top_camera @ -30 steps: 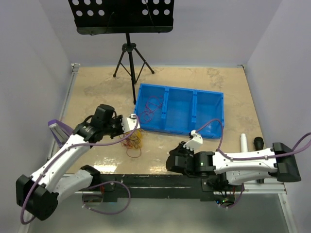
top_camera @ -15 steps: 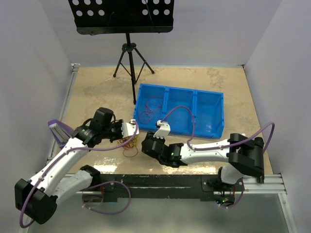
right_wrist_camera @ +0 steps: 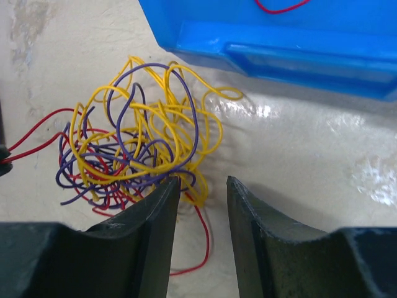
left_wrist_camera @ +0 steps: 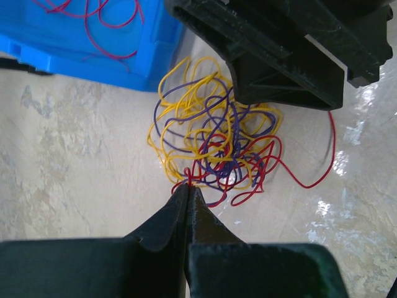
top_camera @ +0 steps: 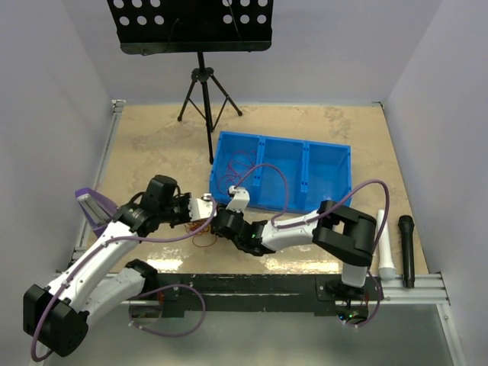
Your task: Untangle the cables
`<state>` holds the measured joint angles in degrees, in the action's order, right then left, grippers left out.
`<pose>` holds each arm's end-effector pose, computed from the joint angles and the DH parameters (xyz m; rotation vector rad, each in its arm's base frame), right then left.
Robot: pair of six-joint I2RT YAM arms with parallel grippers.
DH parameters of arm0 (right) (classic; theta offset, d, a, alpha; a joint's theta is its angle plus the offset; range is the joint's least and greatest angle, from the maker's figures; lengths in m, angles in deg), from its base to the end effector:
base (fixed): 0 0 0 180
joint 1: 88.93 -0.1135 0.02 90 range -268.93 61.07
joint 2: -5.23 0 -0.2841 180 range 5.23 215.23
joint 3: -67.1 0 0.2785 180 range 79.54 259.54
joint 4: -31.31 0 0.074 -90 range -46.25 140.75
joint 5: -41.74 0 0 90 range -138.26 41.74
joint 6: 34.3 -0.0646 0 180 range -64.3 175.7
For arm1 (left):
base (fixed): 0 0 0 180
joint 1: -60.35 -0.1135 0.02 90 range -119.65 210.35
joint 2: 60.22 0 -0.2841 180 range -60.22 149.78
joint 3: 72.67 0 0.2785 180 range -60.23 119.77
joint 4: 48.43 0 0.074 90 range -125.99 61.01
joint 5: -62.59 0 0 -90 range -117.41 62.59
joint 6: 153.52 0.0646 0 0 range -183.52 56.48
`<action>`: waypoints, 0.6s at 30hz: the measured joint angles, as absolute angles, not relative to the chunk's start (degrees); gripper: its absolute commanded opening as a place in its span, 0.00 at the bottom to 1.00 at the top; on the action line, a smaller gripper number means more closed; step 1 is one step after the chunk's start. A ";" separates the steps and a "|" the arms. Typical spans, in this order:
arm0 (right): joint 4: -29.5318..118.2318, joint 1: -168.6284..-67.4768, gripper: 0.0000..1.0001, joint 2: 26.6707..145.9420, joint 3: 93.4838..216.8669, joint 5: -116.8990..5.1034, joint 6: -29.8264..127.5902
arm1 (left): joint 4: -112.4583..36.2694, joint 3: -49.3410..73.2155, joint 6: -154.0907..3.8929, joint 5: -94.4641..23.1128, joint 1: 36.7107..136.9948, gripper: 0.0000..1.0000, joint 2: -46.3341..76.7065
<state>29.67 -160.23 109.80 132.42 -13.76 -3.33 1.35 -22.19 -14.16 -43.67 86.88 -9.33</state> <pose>0.1654 0.3747 0.1346 0.0967 2.1721 0.6793 0.1766 -0.1084 0.2275 1.5759 1.8188 -0.1643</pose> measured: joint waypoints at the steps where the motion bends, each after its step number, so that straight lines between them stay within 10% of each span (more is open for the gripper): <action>1: 29.17 -159.88 0.39 110.43 132.77 -13.86 -3.04 | 1.02 -22.50 -14.24 -43.23 86.83 0.00 -9.46; 9: 27.26 -158.92 0.01 115.92 135.99 -15.29 -0.95 | -1.62 -23.76 -14.26 -41.41 85.98 0.00 -9.48; 18: 30.61 -158.88 0.00 107.40 129.82 -14.56 -3.50 | -8.33 -28.40 -13.43 -32.26 85.98 0.00 -8.74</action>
<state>30.61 -158.88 107.40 129.82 -14.56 -3.50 -8.33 -28.40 -13.43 -32.26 85.98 -8.74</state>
